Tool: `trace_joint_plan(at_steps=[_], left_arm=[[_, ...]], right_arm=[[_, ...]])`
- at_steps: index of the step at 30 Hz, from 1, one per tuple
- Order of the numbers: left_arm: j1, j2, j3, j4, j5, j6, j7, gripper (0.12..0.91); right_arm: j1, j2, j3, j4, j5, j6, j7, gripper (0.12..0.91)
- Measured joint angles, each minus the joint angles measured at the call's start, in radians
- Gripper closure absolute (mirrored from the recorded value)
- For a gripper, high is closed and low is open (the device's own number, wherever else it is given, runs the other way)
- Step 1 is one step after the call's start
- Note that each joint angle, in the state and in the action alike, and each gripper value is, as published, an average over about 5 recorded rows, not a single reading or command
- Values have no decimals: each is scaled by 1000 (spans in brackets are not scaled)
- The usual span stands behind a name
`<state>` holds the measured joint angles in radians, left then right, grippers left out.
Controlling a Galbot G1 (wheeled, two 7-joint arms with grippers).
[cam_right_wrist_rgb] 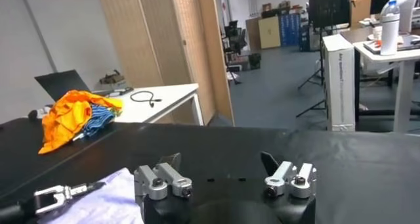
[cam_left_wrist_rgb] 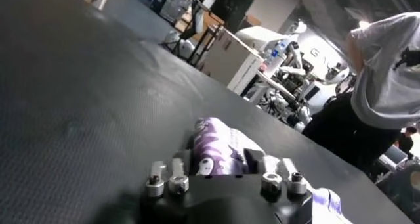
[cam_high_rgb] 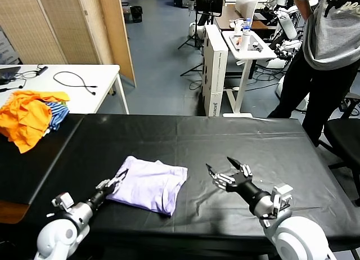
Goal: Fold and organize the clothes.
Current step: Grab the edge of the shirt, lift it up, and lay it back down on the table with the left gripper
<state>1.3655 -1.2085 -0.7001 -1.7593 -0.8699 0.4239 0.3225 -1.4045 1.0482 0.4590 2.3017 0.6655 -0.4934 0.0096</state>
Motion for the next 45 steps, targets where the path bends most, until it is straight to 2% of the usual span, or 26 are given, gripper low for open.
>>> trace_joint_plan(at_steps=[2, 5, 10, 14, 26, 31, 34, 39, 42, 45], left_arm=[[2, 0, 0, -4, 5, -2, -5, 726], [9, 0, -3, -17, 30, -13, -29, 836], [33, 18, -33, -61, 107, -19, -72, 844], [66, 52, -79, -102, 129, -18, -93, 845], [198, 201, -288, -219, 167, -27, -123, 845], [261, 274, -391, -287, 198, -28, -153, 845], [275, 290, -430, -341, 243, -4, -178, 845], [267, 250, -400, -461, 358, 64, -243, 845], [255, 192, -317, -527, 414, 99, -278, 845], [238, 116, -194, -555, 428, 117, -309, 845]], right_arm=[[-2, 1, 1, -1, -7, 0, 0, 118], [-11, 3, 8, -5, -26, -1, 3, 118], [-37, 3, 34, -25, -82, -28, 31, 118], [-60, 2, 51, -46, -107, -44, 49, 118], [-50, 11, 22, -97, -106, -44, 43, 118], [-39, 16, 9, -115, -105, -42, 43, 118], [-38, 21, 8, -117, -107, -42, 43, 118], [-55, 25, 17, -106, -116, -42, 43, 118], [-70, 29, 23, -97, -127, -43, 43, 118], [-86, 35, 26, -91, -139, -43, 43, 118]])
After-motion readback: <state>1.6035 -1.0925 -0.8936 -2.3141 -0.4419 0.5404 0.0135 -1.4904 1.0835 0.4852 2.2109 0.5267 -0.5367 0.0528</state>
